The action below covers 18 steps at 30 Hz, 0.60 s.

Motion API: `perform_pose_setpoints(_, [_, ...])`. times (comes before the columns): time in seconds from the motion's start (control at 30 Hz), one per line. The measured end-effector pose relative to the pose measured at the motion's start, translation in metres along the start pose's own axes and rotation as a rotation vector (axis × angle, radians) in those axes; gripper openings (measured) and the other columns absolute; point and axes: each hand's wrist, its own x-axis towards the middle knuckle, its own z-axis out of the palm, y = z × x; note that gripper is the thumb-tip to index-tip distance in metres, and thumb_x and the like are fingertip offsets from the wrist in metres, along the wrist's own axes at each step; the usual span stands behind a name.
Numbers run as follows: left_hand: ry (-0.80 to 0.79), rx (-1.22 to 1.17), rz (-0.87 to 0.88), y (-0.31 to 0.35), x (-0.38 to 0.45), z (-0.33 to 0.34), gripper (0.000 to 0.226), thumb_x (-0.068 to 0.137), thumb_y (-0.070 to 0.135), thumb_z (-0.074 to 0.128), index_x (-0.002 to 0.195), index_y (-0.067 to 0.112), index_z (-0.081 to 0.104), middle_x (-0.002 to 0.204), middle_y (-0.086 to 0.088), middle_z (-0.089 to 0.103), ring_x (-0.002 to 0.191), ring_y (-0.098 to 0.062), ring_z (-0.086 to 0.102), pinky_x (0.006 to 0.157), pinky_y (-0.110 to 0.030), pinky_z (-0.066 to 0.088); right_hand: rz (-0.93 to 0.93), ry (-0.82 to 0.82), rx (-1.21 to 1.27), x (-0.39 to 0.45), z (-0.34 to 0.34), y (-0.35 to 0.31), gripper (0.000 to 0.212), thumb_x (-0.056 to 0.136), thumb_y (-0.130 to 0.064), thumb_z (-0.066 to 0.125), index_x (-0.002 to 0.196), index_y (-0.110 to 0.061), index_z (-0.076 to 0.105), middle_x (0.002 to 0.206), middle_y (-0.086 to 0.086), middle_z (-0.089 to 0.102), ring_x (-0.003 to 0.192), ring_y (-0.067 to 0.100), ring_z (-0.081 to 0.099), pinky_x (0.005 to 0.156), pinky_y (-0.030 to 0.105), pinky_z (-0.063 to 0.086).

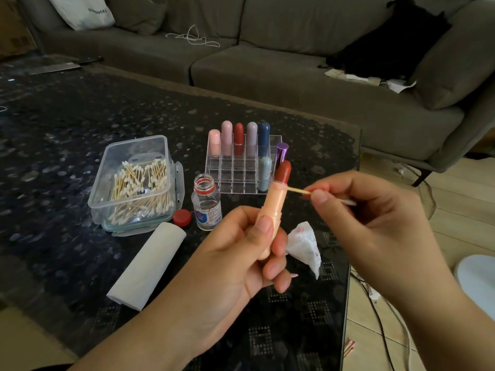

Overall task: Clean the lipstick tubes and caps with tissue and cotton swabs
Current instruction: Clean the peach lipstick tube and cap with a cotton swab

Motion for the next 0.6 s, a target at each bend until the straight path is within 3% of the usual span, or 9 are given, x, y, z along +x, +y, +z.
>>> perform_pose_setpoints(0.1, [0.044,0.033,0.001,0.0006,-0.0002,0.0004,0.02,0.079,0.028,0.056,0.087,0.01,0.052,0.067,-0.003,0.051,0.051,-0.01,0.035,0.048,-0.022,0.037,0.001,-0.019,0.004,-0.0003,0.0007,0.0004,0.012,0.081,-0.033,0.063,0.076,-0.024,0.069,0.058,0.008,0.052,0.049,0.019,0.043,0.046,0.014,0.035])
perform_pose_setpoints(0.23, [0.065,0.036,0.039,0.0017,0.0009,0.0006,0.018,0.081,0.032,0.05,0.074,0.019,0.059,0.069,-0.004,0.052,0.054,-0.01,0.037,0.051,-0.023,0.036,0.012,-0.065,0.006,-0.002,0.0019,0.0003,0.009,0.079,-0.026,0.064,0.071,-0.022,0.067,0.046,-0.009,0.041,0.043,0.004,0.035,0.045,0.009,0.031])
perform_pose_setpoints(0.4, [0.113,0.046,0.095,0.0003,0.0049,-0.0027,0.019,0.077,0.02,0.052,0.076,0.021,0.07,0.074,-0.01,0.064,0.058,-0.017,0.053,0.053,-0.026,0.045,0.033,-0.05,-0.02,-0.0018,0.0004,-0.0011,0.01,0.08,-0.025,0.06,0.073,-0.023,0.067,0.051,0.008,0.044,0.046,0.019,0.037,0.045,0.012,0.033])
perform_pose_setpoints(0.5, [0.14,0.09,0.076,0.0015,0.0028,-0.0016,0.016,0.076,0.02,0.065,0.09,0.012,0.066,0.08,-0.011,0.069,0.065,-0.02,0.064,0.057,-0.025,0.052,0.027,-0.044,-0.024,-0.0019,0.0008,0.0001,0.011,0.08,-0.025,0.06,0.072,-0.023,0.068,0.053,0.013,0.045,0.047,0.022,0.038,0.045,0.011,0.033])
perform_pose_setpoints(0.6, [0.162,0.141,0.073,0.0029,0.0028,-0.0008,0.031,0.068,0.018,0.069,0.096,0.006,0.063,0.079,-0.01,0.071,0.067,-0.019,0.068,0.059,-0.022,0.054,0.033,-0.043,-0.034,-0.002,0.0007,0.002,0.01,0.081,-0.029,0.061,0.076,-0.024,0.068,0.056,0.013,0.049,0.05,0.023,0.042,0.046,0.015,0.035])
